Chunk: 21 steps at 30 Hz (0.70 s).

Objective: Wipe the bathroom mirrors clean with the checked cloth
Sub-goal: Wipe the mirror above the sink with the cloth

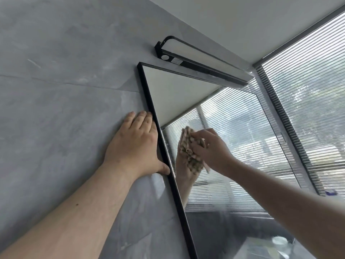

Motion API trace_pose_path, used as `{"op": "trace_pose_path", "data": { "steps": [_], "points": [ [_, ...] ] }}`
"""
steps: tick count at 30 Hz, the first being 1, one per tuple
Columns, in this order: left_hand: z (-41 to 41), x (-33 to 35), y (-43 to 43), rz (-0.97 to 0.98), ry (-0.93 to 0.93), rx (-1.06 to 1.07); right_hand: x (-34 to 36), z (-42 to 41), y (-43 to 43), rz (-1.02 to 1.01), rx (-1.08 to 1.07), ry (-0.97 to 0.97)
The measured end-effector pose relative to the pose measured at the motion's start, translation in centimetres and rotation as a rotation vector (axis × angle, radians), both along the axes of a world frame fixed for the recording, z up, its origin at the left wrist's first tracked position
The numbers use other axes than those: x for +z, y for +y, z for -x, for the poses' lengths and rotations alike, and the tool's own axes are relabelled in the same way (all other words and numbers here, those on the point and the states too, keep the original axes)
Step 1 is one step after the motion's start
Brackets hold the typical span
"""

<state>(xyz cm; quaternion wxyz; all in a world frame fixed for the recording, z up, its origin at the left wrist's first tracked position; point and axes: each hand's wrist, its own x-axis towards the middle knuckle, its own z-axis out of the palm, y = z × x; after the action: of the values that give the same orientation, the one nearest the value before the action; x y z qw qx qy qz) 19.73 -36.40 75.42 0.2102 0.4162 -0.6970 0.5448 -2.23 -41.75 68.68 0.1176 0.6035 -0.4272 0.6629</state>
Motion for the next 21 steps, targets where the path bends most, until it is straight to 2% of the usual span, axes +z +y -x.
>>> {"op": "trace_pose_path", "data": {
  "steps": [3,6,10,14,18,21],
  "points": [
    [0.1,0.1,0.4,-0.014,-0.010,0.020,-4.0,-1.7,1.2,0.006,-0.022,0.120],
    [0.1,0.0,0.4,-0.018,-0.013,0.039,-5.0,-1.9,1.3,0.054,-0.059,0.189],
    [0.1,0.0,0.4,-0.017,-0.006,0.040,-2.9,-1.6,0.3,0.140,-0.095,0.051],
    [0.3,0.0,0.4,-0.013,-0.008,0.056,0.5,-0.5,-0.4,0.074,-0.122,-0.126],
    [0.2,-0.1,0.2,0.010,-0.018,0.058,1.0,-1.7,-1.2,0.148,-0.094,-0.188],
    [0.2,-0.1,0.0,0.020,-0.017,0.048,-0.3,-4.2,-1.1,0.225,-0.082,-0.130]
  ]
}}
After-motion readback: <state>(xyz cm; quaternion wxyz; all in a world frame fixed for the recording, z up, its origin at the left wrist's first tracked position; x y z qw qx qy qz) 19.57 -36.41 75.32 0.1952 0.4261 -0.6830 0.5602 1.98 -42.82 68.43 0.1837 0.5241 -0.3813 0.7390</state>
